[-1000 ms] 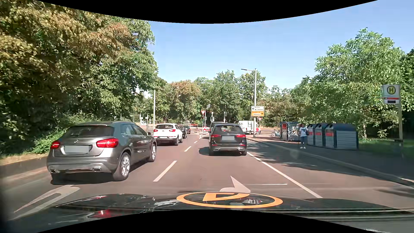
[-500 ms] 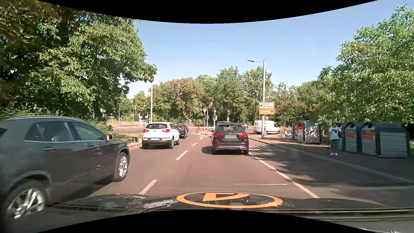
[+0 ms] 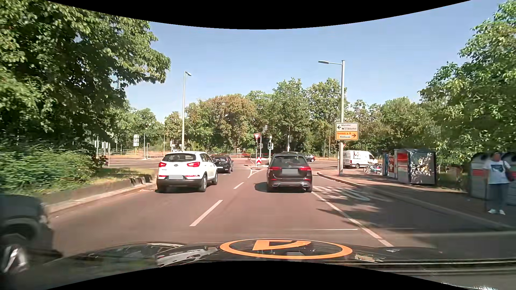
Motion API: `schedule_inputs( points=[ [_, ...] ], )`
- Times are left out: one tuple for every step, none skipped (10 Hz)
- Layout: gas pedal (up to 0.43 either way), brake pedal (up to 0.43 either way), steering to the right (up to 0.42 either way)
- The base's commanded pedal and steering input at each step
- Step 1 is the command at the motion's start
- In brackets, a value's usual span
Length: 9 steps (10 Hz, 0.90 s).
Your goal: Follow the waypoints while adhering to traffic rules and regulations
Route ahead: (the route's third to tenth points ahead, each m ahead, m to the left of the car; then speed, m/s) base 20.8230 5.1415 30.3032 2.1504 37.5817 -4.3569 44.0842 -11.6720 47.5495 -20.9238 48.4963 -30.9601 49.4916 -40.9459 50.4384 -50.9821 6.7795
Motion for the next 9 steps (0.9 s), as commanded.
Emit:
schedule_inputs(
  points=[
    [0.157, 0.0, -0.012],
    [0.157, 0.0, -0.01],
    [0.15, 0.0, -0.009],
    [0.15, 0.0, -0.009],
    [0.15, 0.0, -0.009],
    [0.15, 0.0, -0.008],
    [0.13, 0.0, -0.007],
    [0.098, 0.0, -0.006],
    [0.087, 0.0, -0.007]
  ],
)
